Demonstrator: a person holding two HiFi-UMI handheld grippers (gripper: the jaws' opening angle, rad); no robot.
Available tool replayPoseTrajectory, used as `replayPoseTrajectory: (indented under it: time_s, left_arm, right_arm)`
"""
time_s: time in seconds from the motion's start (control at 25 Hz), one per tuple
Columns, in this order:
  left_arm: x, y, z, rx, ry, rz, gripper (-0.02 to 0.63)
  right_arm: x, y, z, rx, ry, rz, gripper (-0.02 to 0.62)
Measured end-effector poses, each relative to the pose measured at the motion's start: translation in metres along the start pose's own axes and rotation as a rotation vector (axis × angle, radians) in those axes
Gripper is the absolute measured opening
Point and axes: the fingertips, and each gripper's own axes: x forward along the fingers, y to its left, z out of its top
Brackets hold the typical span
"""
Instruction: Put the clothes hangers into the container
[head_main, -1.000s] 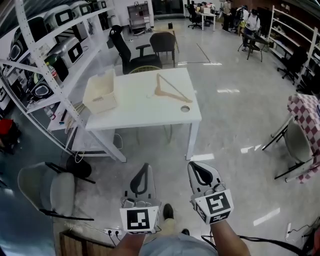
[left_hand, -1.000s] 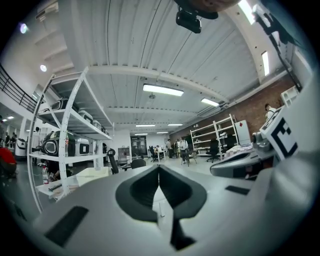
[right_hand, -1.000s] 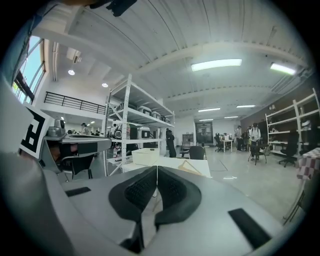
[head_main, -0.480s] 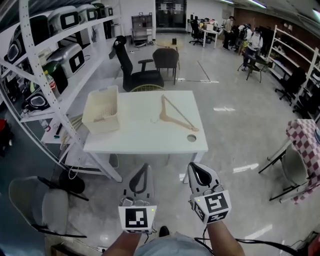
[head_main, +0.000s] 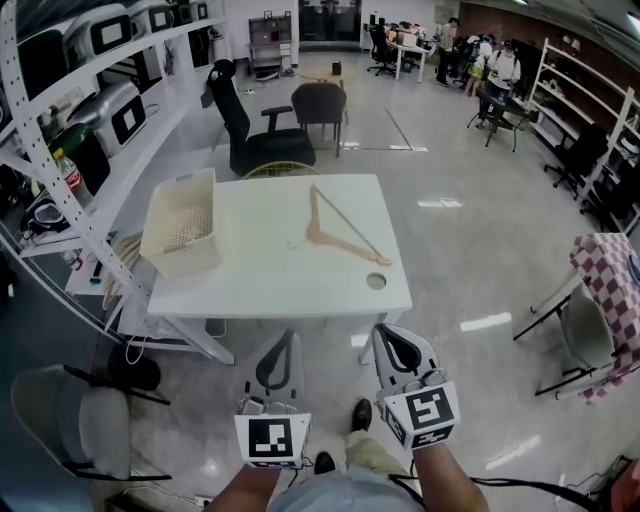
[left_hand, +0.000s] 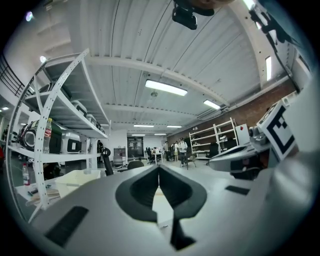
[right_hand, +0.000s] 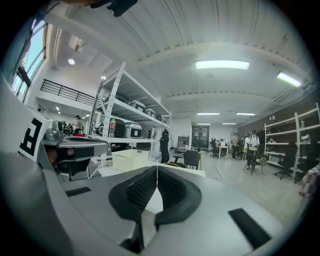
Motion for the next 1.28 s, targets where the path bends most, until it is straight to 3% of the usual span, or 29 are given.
replayPoseTrajectory:
  time_s: [0.36,0.8,1.28]
  left_arm:
    - [0.092,0.012,-0.035,0.064,0.071,0.036,0.012]
    - [0.201,0.027,-0.015,0.095,0.073,0.124,0.012]
    - [0.239,0.042,0.003,0.077,0.043,0.225,0.012]
  right_arm:
    - [0.08,-0.066,-0.028,0.063,0.021,0.031,0.012]
    - [0.182,-0.133,-0.006,0.055,0.004,0.142,0.012]
    - [0.238,-0.153,0.01,0.01,-0.017,0.245,0.012]
